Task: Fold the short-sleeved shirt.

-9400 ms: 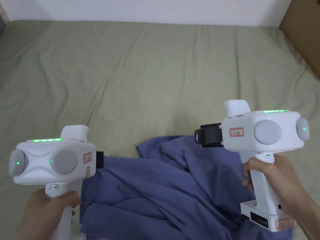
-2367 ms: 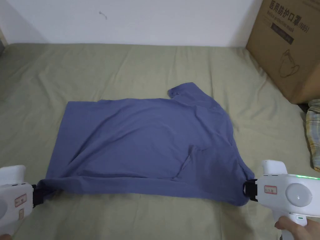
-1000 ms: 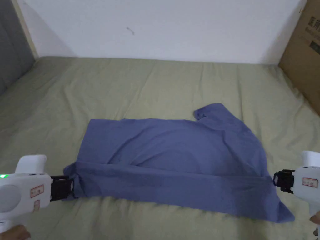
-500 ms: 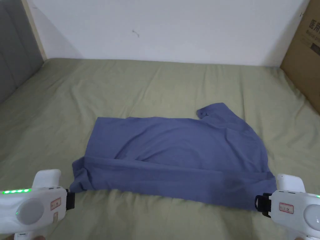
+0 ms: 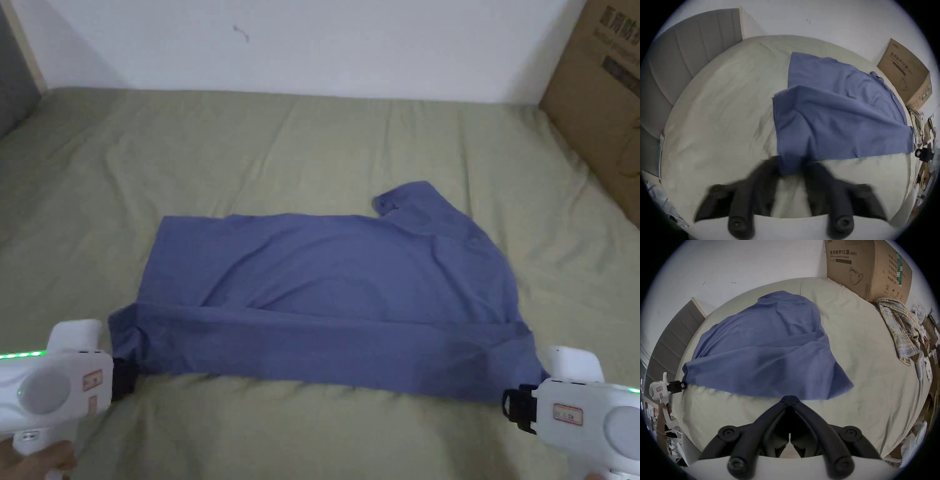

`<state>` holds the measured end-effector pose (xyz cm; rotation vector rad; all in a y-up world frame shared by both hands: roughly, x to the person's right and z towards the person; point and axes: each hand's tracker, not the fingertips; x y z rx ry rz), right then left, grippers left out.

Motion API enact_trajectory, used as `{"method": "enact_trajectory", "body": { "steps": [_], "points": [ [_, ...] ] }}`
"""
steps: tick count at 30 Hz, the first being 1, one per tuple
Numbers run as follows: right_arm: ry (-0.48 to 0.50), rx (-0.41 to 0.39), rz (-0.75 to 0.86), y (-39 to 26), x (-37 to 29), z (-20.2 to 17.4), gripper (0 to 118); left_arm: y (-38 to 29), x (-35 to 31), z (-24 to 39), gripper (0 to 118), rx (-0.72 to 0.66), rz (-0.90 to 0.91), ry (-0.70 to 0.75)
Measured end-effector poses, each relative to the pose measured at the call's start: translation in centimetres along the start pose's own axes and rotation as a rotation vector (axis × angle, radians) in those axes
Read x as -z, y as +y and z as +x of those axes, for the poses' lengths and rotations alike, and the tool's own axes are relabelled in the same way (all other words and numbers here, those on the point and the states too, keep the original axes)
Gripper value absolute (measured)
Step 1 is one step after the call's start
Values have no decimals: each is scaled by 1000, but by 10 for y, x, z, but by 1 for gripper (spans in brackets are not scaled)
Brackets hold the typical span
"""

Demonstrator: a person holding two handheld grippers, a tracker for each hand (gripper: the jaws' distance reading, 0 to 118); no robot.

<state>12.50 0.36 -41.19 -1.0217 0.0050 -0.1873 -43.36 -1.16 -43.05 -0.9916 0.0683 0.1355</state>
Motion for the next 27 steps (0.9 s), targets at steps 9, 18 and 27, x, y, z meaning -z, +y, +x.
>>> {"method": "enact_trajectory", "body": {
  "steps": [9,18,27],
  "points": [
    [-67,54,40,5,-8,23,80,2,-8,5,1,6,11,22],
    [-25,85,-66,25,52,34,11,10,-16,11,1,44,10,23],
    [-40,55,-7,36,13,28,8,21,-29,7,1,64,22,12]
  ]
}}
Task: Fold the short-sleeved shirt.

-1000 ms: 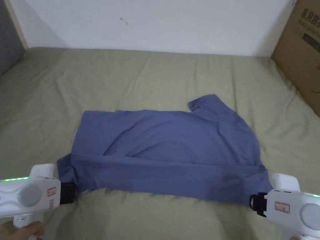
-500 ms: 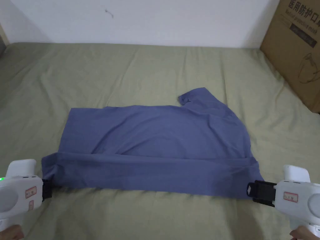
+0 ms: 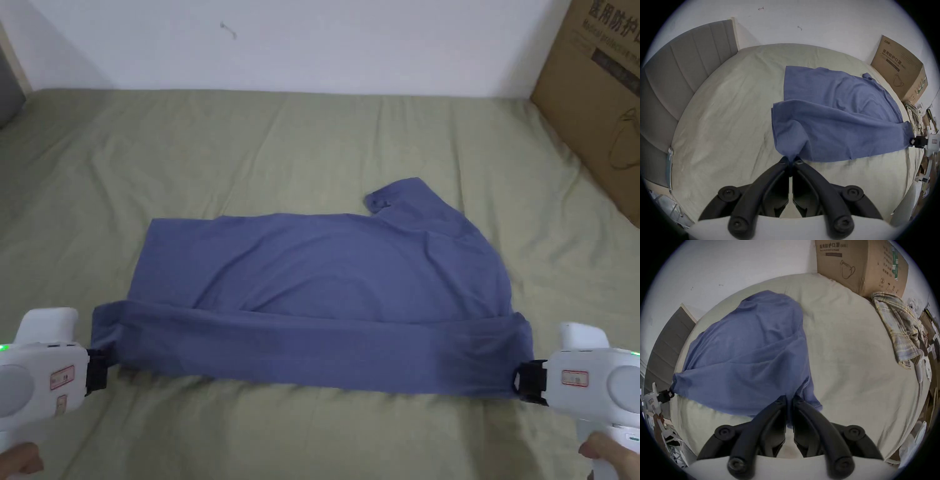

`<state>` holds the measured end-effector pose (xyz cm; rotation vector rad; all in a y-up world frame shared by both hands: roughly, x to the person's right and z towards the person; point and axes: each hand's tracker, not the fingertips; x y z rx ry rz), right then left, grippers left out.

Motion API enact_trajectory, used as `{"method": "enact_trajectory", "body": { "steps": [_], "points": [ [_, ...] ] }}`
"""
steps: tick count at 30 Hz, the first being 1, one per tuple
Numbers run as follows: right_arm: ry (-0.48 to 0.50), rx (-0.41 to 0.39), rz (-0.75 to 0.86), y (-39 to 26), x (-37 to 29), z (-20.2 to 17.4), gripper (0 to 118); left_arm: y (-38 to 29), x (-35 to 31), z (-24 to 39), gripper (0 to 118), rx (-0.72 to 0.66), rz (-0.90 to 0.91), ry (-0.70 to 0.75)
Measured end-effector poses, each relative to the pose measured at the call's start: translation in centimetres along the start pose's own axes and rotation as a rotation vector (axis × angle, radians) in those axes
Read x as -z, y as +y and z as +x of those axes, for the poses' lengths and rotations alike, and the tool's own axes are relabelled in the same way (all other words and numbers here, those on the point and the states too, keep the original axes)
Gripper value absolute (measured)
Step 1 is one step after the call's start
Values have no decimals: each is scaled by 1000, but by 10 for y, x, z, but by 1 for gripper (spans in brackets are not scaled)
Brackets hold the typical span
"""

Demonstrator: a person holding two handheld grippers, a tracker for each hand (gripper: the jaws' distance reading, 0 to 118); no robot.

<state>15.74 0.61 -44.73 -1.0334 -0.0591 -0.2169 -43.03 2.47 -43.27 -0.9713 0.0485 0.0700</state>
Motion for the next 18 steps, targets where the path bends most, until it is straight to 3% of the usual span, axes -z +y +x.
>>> {"method": "enact_trajectory", "body": {
  "steps": [8,9,11,14,18],
  "points": [
    [-16,10,27,-1,-31,6,8,-9,-19,-2,1,47,-8,13],
    [-36,-7,20,-5,-28,11,8,-13,-21,-3,1,67,-15,88],
    [-36,-17,2,-14,-31,16,8,-21,-26,-9,1,40,-30,29],
    [27,100,-30,-36,-34,26,8,-38,-29,-9,1,30,-42,36],
    [-17,41,-73,-64,-30,27,8,-59,-19,-11,1,70,-108,56]
  ]
}}
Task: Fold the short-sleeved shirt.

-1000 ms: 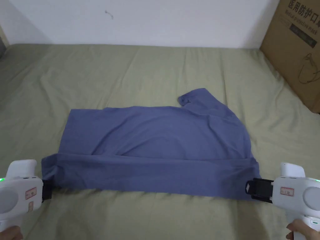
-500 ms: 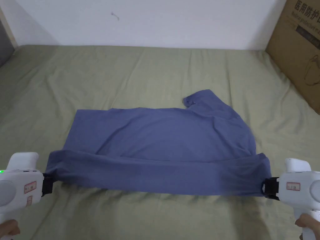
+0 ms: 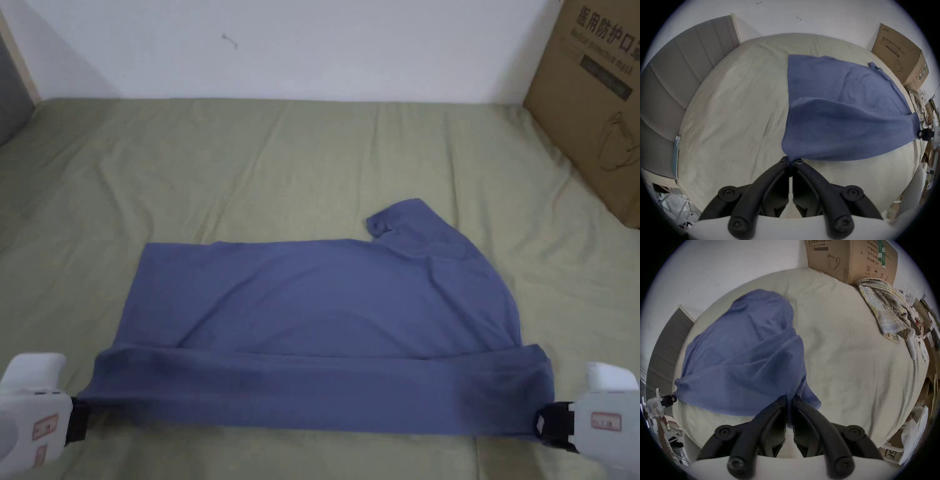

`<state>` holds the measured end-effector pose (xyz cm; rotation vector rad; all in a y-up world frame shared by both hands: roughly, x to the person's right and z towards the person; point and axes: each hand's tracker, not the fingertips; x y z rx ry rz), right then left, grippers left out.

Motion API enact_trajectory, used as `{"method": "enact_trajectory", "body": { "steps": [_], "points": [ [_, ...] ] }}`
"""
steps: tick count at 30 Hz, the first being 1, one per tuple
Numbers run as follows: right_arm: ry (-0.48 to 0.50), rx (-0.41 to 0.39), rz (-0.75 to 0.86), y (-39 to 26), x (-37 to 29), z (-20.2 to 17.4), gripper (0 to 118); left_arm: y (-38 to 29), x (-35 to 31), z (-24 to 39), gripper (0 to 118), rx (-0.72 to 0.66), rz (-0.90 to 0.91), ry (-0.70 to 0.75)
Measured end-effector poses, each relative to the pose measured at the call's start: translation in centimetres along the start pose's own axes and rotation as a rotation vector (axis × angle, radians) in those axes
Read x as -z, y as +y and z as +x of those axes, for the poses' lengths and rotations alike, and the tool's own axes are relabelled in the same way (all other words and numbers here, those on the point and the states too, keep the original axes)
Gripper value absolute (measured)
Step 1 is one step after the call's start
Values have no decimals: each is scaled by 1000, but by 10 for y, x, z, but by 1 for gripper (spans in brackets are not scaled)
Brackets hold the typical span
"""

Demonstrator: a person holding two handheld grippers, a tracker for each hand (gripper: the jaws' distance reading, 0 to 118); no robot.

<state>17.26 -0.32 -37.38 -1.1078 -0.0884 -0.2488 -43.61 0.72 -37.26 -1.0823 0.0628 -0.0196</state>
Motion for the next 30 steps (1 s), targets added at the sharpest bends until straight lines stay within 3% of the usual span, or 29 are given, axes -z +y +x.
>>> {"method": "enact_trajectory", "body": {
  "steps": [6,7,9,10,11,13,14,18,20,21,22,23,25,30],
  "points": [
    [29,31,-9,-5,6,10,10,-9,15,-2,2,-2,-16,14],
    [31,23,-11,-4,8,9,29,-8,14,1,8,7,-11,25],
    [-7,-9,-11,-1,4,5,35,-6,10,5,11,20,-14,33],
    [-24,-26,-3,0,1,5,46,-5,8,4,21,16,-14,41],
    [-14,-27,4,2,-4,4,61,-3,4,2,43,5,-23,44],
    [-21,-17,22,9,-13,4,65,0,-8,-2,104,-54,-13,-10],
    [-15,-22,46,15,-16,5,65,3,-19,-3,107,-76,29,-49],
    [14,-78,112,41,-25,-7,65,22,-45,5,105,-95,106,-138],
    [30,-107,128,50,-32,-25,63,33,-50,14,93,-85,143,-158],
    [34,-122,132,55,-30,-30,52,39,-50,21,74,-85,148,-158],
    [39,-137,130,59,-26,-35,18,43,-48,25,34,-78,152,-160],
    [30,-140,131,63,-20,-43,0,49,-40,31,8,-69,142,-168],
    [40,-134,108,71,-6,-52,0,54,-25,45,0,-56,127,-169],
    [44,-153,86,99,31,-75,0,68,2,65,0,-60,91,-163]
  ]
}}
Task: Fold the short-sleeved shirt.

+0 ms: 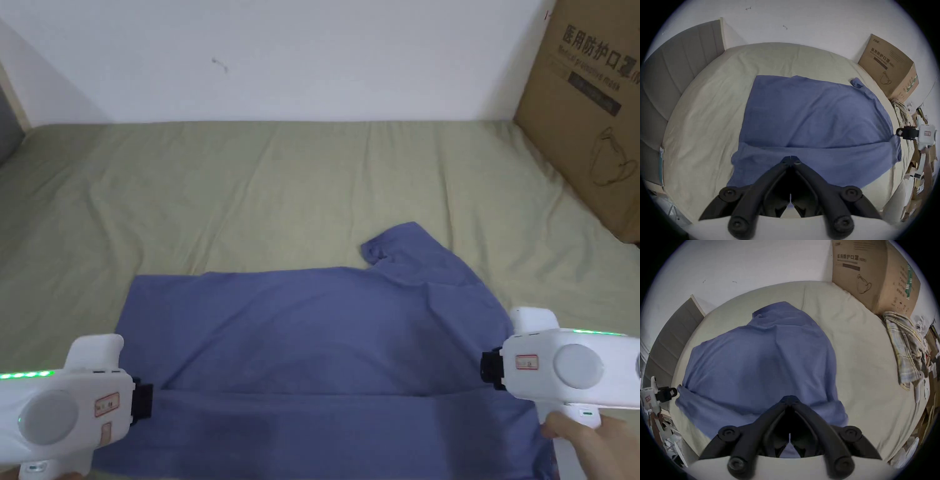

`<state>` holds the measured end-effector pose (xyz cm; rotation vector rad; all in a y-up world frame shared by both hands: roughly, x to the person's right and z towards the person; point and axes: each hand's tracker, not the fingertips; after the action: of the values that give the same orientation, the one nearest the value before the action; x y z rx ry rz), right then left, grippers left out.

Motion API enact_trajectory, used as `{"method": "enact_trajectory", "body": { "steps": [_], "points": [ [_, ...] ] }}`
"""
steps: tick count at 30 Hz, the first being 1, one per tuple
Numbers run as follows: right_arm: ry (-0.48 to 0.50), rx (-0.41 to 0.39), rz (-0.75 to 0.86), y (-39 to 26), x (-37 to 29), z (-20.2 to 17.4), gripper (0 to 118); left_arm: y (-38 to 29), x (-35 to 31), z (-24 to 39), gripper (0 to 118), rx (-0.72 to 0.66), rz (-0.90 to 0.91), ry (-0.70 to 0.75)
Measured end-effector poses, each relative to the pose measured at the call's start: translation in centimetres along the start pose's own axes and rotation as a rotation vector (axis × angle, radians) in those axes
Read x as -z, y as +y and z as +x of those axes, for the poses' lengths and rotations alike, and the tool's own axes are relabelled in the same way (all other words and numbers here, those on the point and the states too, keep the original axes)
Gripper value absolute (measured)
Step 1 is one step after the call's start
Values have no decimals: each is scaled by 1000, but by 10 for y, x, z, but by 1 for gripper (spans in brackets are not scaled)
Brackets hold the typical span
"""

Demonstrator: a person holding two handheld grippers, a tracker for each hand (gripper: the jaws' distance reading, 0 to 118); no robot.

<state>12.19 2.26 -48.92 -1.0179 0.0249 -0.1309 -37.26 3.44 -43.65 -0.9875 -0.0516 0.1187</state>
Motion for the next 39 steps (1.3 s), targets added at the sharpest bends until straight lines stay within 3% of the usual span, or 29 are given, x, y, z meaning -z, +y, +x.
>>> {"method": "enact_trajectory", "body": {
  "steps": [5,6,7,8,10,11,20,22,24,26,27,28,29,30,32,39],
  "points": [
    [13,11,39,61,23,1,3,21,10,0,0,0,13,20],
    [0,-2,41,76,28,1,22,24,13,0,0,4,12,32],
    [-15,-16,35,91,35,1,61,29,17,-1,0,6,8,36],
    [-27,-30,31,106,42,3,61,31,20,-2,0,6,8,35],
    [-51,-46,31,132,64,9,82,35,26,-2,0,-5,3,29],
    [-62,-44,36,146,71,12,84,38,30,-4,0,-13,-2,7],
    [-86,-1,-55,181,143,22,84,43,65,-1,0,9,-67,1],
    [-84,-52,-113,174,155,20,82,41,67,-2,0,7,-76,-9],
    [-79,-64,-122,165,163,18,76,41,67,-3,0,20,-80,1],
    [-70,-34,-83,164,156,17,59,41,67,-3,0,24,-85,8],
    [-74,-39,-82,165,154,15,41,41,66,-5,0,26,-84,10],
    [-85,-55,-75,166,152,13,9,42,66,-5,0,26,-83,9],
    [-95,-73,-67,168,149,17,4,42,64,-6,0,26,-83,10],
    [-18,-42,-78,170,147,16,4,43,62,-6,0,26,-80,10],
    [-68,-57,-70,170,142,11,4,44,58,-8,0,21,-71,14],
    [-38,-54,-37,170,114,6,4,64,55,-26,0,-27,-37,12]
  ]
}}
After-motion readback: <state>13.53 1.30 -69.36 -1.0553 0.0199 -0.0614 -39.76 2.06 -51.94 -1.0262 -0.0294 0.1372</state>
